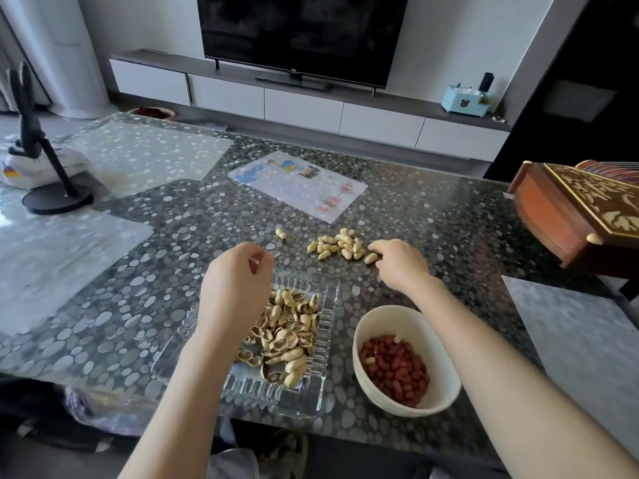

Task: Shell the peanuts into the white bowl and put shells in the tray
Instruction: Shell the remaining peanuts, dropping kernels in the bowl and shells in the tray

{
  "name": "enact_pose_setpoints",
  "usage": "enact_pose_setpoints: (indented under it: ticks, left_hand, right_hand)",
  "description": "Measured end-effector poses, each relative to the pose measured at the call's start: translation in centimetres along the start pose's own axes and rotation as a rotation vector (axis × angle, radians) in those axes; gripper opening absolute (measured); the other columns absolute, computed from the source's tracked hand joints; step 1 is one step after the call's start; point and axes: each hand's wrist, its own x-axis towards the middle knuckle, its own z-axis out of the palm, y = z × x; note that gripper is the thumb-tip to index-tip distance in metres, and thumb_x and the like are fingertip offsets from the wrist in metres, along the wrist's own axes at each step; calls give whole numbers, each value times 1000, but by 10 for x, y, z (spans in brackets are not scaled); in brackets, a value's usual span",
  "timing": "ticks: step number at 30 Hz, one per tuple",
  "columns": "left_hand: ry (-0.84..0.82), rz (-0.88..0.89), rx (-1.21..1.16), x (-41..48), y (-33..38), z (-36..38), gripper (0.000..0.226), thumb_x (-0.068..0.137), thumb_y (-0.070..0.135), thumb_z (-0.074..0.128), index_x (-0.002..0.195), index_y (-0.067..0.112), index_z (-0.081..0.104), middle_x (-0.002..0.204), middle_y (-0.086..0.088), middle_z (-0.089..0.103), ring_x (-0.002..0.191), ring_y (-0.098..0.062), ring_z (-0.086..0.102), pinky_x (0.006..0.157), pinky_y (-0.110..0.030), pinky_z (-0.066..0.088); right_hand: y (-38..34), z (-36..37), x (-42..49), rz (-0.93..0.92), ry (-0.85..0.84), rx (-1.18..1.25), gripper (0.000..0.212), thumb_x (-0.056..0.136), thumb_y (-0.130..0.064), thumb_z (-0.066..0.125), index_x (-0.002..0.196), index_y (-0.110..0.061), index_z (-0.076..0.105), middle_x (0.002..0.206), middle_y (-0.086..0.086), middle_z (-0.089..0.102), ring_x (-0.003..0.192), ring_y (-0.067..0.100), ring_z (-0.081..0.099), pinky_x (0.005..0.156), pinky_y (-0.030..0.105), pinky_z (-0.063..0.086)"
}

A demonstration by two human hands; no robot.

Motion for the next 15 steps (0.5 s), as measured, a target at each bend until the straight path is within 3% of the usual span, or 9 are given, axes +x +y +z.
enact_pose_setpoints:
  ticks: [3, 6, 9, 12, 15]
  left_hand:
    - [22, 14, -19, 2, 2, 2, 20, 96, 25, 49, 97, 12, 65, 61, 9, 52, 50, -8, 44, 46, -22, 28]
    - [32, 27, -24, 4, 4, 3, 20, 96, 24, 49, 96, 13, 65, 61, 9, 53, 51, -8, 45, 47, -22, 29]
    - [27, 47, -30, 5, 6, 3, 18, 96, 25, 49, 94, 14, 64, 62, 9, 54, 51, -8, 46, 47, -23, 31]
    - [-18, 63, -44, 3, 10, 4, 20, 96, 27, 49, 88, 14, 62, 60, 7, 53, 50, -9, 45, 46, -23, 31]
    - [-121, 100, -92, -3, 16, 6, 26, 96, 32, 48, 82, 15, 61, 60, 4, 54, 46, -7, 40, 42, -18, 29]
  right_hand:
    - [5, 8, 26, 26, -56, -2, 47, 92, -10, 56, 136, -25, 49, 137, 3, 53, 124, 26, 50, 98, 37, 44]
    - [2, 12, 34, 12, -70, -6, 23, 96, -22, 54, 117, -16, 61, 120, 9, 61, 110, 28, 56, 86, 35, 46]
    - [3, 13, 28, 2, -59, 75, 17, 94, -27, 57, 96, -10, 59, 102, 9, 65, 95, 26, 59, 75, 33, 44]
    - [5, 4, 13, -32, -11, 386, 16, 88, -23, 66, 86, -11, 56, 77, 4, 65, 69, 17, 62, 66, 31, 46]
    - [-3, -15, -21, -129, 73, 741, 15, 77, -15, 78, 80, -11, 64, 73, 0, 67, 66, 11, 59, 66, 25, 48]
